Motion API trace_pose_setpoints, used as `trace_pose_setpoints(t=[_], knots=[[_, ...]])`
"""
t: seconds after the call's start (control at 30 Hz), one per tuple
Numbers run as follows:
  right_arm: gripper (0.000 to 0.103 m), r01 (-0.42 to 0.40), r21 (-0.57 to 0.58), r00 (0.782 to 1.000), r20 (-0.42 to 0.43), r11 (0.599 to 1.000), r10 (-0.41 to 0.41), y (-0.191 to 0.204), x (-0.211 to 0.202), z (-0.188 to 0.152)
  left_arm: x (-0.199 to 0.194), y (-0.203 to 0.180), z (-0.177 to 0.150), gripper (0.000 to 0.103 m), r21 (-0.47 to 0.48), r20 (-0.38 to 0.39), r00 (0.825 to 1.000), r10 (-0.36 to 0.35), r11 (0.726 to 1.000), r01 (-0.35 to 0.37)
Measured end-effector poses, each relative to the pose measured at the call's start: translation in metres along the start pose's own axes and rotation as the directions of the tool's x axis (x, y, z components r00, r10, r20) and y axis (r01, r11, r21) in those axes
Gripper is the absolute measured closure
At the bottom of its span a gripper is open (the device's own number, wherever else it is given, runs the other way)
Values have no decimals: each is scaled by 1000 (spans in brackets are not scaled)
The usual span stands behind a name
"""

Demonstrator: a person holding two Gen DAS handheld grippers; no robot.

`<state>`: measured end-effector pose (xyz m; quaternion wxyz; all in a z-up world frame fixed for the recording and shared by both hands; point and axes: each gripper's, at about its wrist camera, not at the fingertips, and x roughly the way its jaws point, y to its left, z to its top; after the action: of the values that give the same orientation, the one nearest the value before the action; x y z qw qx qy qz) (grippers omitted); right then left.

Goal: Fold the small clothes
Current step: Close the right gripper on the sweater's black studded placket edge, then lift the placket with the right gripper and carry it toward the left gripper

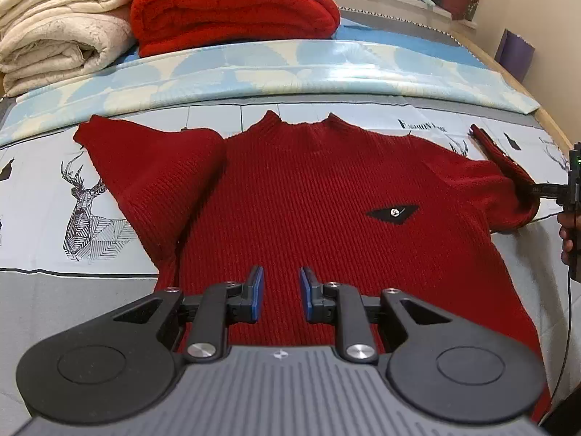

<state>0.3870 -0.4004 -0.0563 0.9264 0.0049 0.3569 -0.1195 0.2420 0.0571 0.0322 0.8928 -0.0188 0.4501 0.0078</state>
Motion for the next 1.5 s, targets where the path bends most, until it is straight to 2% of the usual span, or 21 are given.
trace_pose_setpoints(t=[0.17, 0.27, 0.3, 0.37, 0.47, 0.5, 0.53, 0.57, 0.6, 0.7, 0.73, 0.8, 0.87, 0.93, 1.07, 1.13, 1.2, 1.23, 1.33, 1.37, 1.5], knots=[[92, 0, 18, 992, 124, 1000, -2, 15, -37, 19, -2, 8, 3, 79, -40, 3, 1000, 12, 999, -12], [92, -107, -33, 954, 278, 994, 112, 45, -88, 31, -5, 17, 6, 79, -79, 8, 1000, 5, 997, -4], [92, -164, -72, 927, 331, 984, 179, 58, -107, 32, -5, 19, 6, 79, -88, 8, 1000, 7, 996, -7], [92, -290, -201, 842, 412, 936, 349, 87, -146, 27, -5, 24, 7, 79, -106, 0, 1000, 14, 994, -14], [92, -469, -431, 653, 418, 771, 631, 121, -189, 2, -4, 31, 5, 79, -135, -16, 1000, 18, 991, -20], [92, -506, -487, 604, 389, 712, 695, 130, -196, -6, -4, 34, 5, 79, -145, -20, 1000, 20, 989, -23], [92, -533, -514, 585, 350, 672, 732, 138, -197, -13, -4, 36, 5, 79, -153, -22, 1000, 22, 988, -25], [91, -559, -524, 596, 286, 643, 751, 146, -191, -18, -5, 38, 5, 79, -163, -23, 999, 23, 986, -26], [91, -559, -527, 635, 225, 641, 739, 154, -180, -23, -5, 40, 5, 79, -171, -24, 999, 25, 985, -28], [91, -511, -471, 808, 24, 719, 589, 167, -127, -31, -6, 42, 5, 78, -188, -27, 999, 21, 982, -25], [89, -517, -447, 828, -44, 730, 559, 167, -113, -34, -6, 41, 5, 77, -186, -28, 999, 22, 982, -27], [84, -540, -483, 824, -132, 690, 552, 167, -100, -44, -6, 42, 5, 74, -186, -32, 999, 24, 982, -30], [81, -569, -553, 790, -162, 609, 591, 166, -106, -51, -5, 46, 6, 73, -198, -37, 999, 23, 980, -30], [79, -614, -547, 756, -198, 569, 624, 169, -111, -48, -3, 52, 7, 72, -223, -43, 999, 12, 975, -22], [78, -645, -524, 727, -197, 556, 658, 162, -120, -40, 7, 65, 7, 67, -298, -84, 995, -62, 954, 34], [78, -655, -491, 721, -179, 574, 669, 150, -128, -32, 14, 67, 4, 67, -326, -121, 986, -119, 943, 74], [78, -640, -481, 730, -137, 600, 669, 143, -141, -23, 24, 64, -1, 66, -346, -164, 968, -188, 930, 122], [76, -622, -476, 744, -115, 621, 658, 139, -149, -18, 29, 59, -5, 65, -345, -190, 957, -218, 928, 142], [72, -526, -422, 827, -49, 738, 561, 132, -165, 1, 45, 38, -16, 65, -306, -274, 919, -285, 931, 197], [70, -505, -391, 843, -31, 770, 537, 130, -168, 6, 50, 29, -20, 65, -284, -299, 907, -297, 935, 213], [69, -472, -277, 865, 34, 837, 500, 114, -174, 8, 62, 1, -32, 64, -217, -366, 876, -315, 944, 249]])
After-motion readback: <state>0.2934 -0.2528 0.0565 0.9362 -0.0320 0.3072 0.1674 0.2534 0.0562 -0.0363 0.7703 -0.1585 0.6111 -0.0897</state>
